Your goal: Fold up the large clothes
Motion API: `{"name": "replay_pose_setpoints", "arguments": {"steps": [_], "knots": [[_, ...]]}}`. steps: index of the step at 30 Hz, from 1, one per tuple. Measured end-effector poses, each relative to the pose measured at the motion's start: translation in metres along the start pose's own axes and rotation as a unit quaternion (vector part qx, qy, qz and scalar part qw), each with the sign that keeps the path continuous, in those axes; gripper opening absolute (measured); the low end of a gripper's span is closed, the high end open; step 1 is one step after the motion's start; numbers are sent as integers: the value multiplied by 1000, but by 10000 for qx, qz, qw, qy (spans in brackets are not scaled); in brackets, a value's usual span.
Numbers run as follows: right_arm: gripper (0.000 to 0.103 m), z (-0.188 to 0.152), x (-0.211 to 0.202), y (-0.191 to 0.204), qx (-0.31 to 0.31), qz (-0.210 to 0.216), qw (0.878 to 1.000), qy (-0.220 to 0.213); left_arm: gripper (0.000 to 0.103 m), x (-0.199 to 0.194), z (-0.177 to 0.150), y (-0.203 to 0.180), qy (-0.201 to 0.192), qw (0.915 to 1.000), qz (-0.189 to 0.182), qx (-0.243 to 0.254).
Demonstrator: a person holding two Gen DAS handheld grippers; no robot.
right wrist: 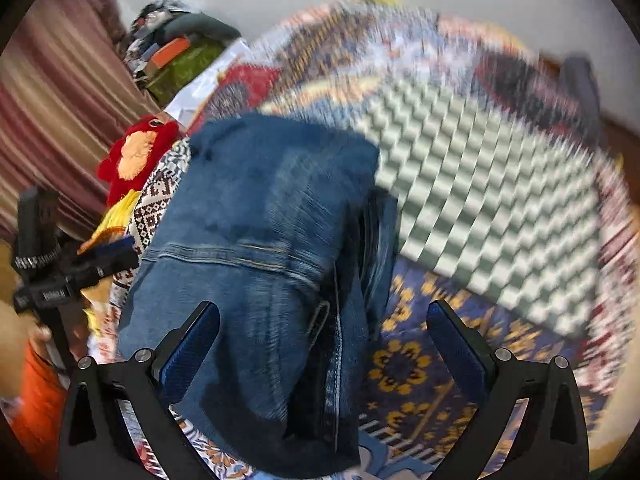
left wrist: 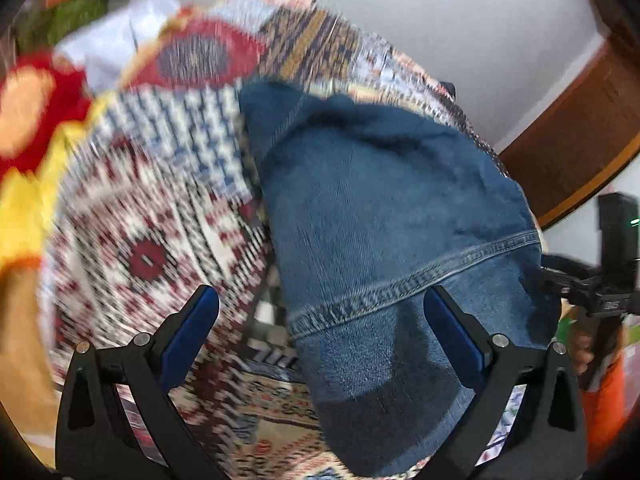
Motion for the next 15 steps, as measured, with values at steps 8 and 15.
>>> {"name": "replay_pose_setpoints", "arguments": {"steps": [8,15], "knots": [[103,14,44,-26,527,856,9933,569,103,52,11,2,789,9899,-1069,-494],[103,23,56,-4,159,931,9939,572,103,76,23,-7,1077,9832,-1375,-531]]}}
Point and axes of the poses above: each gripper's, at about its wrist camera, not at the fingertips, and x roughly the way its jaws point, y to its left, z to its top, the point moved 5 cm from there along x, roughly the way its jaws point, and after that the axes turned 7 degrees about y, right-handed, at the moved point
